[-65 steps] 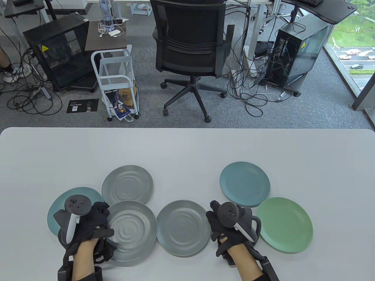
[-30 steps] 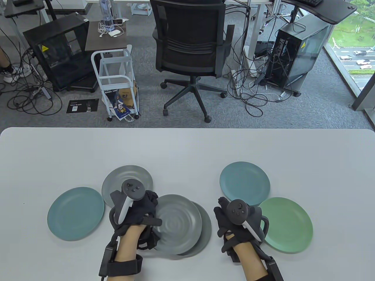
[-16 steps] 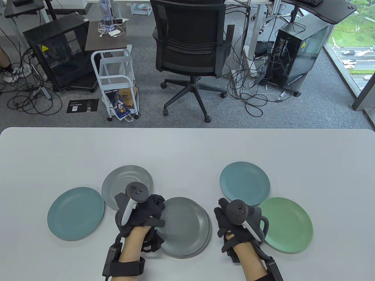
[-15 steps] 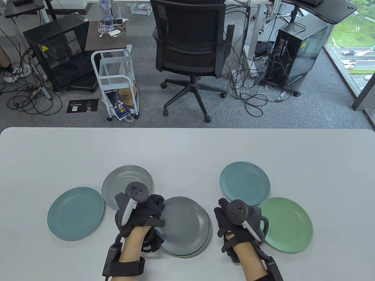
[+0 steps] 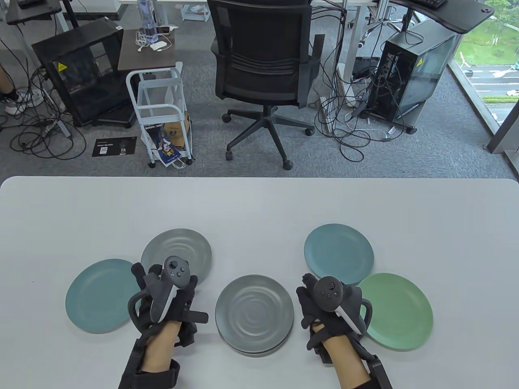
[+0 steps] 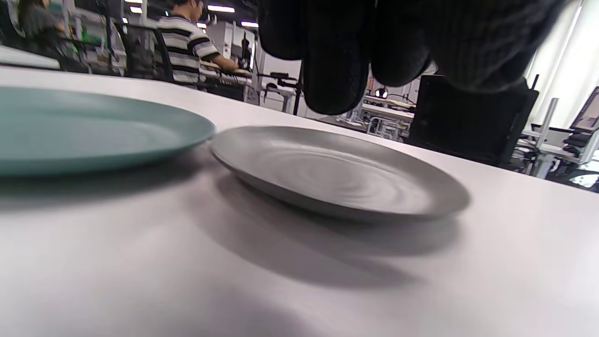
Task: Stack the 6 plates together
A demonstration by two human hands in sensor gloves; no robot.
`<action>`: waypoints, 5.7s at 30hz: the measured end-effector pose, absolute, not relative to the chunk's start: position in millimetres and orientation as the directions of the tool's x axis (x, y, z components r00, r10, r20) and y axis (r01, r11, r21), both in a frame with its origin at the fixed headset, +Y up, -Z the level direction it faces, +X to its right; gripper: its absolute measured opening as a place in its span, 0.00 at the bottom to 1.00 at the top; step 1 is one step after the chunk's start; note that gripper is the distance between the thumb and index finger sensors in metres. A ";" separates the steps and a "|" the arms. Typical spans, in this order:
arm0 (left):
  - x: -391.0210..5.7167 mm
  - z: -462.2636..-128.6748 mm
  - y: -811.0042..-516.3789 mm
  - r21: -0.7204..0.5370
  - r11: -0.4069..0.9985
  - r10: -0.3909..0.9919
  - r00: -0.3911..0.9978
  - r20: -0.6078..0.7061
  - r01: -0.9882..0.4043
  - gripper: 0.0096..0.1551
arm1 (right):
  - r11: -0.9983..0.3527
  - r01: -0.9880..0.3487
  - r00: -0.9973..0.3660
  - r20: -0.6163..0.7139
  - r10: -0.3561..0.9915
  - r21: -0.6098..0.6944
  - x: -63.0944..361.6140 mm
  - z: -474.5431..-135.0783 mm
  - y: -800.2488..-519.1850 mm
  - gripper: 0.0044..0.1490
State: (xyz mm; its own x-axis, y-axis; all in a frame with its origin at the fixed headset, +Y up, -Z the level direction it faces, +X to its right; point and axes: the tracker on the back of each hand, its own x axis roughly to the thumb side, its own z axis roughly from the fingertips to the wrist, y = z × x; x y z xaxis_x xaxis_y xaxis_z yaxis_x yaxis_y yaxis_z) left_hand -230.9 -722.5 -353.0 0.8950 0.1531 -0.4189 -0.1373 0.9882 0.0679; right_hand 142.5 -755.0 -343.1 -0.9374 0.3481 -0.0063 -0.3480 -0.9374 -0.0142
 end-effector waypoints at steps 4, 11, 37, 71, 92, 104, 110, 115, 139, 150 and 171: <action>-241.9 -349.3 -736.5 0.075 0.996 0.082 0.918 -0.387 -0.058 0.38 | -0.941 -0.339 -0.941 -0.004 0.339 -0.017 142.3 -343.2 -755.5 0.34; -232.7 -354.8 -750.6 -0.022 1.000 -0.003 0.949 -0.316 -0.004 0.37 | -0.942 -0.336 -0.942 -0.001 0.336 -0.015 141.4 -343.1 -756.2 0.34; -202.2 -372.8 -766.2 -0.094 0.963 -0.269 0.908 -0.321 0.252 0.28 | -0.934 -0.356 -0.934 -0.006 0.356 0.016 139.8 -344.2 -759.5 0.34; -155.9 -319.2 -724.1 0.382 0.887 -0.220 0.964 -0.146 0.260 0.18 | -0.921 -0.371 -0.928 0.021 0.371 -0.123 142.7 -340.5 -752.5 0.34; -103.2 -298.2 -720.9 0.455 0.852 -0.303 0.953 0.026 0.259 0.18 | -0.845 -0.509 -0.861 0.077 0.503 -0.163 125.9 -334.8 -741.9 0.40; -79.2 -286.3 -717.6 0.498 0.831 -0.334 0.938 0.093 0.247 0.18 | -0.811 -0.577 -0.817 0.075 0.572 -0.099 111.1 -340.0 -744.8 0.41; -70.8 -282.0 -717.9 0.507 0.829 -0.343 0.931 0.126 0.237 0.18 | -0.773 -0.632 -0.775 0.054 0.630 -0.052 109.2 -342.9 -749.3 0.44; -65.9 -277.4 -718.6 0.522 0.823 -0.346 0.926 0.149 0.223 0.18 | -0.769 -0.638 -0.770 0.051 0.636 -0.045 107.8 -343.0 -749.3 0.44; -65.5 -273.1 -724.0 0.470 0.875 -0.265 0.925 0.271 0.113 0.22 | -0.590 -0.802 -0.585 -0.070 0.808 -0.092 125.7 -344.2 -762.5 0.36; -114.3 -292.0 -708.7 0.241 0.937 0.165 0.927 0.336 -0.254 0.35 | -0.607 -0.786 -0.605 -0.055 0.794 -0.118 135.6 -342.2 -760.7 0.35; -243.0 -334.2 -757.3 0.211 0.570 0.818 0.573 -0.053 -0.794 0.28 | -0.661 -0.750 -0.660 0.034 0.750 0.020 130.1 -343.9 -759.7 0.32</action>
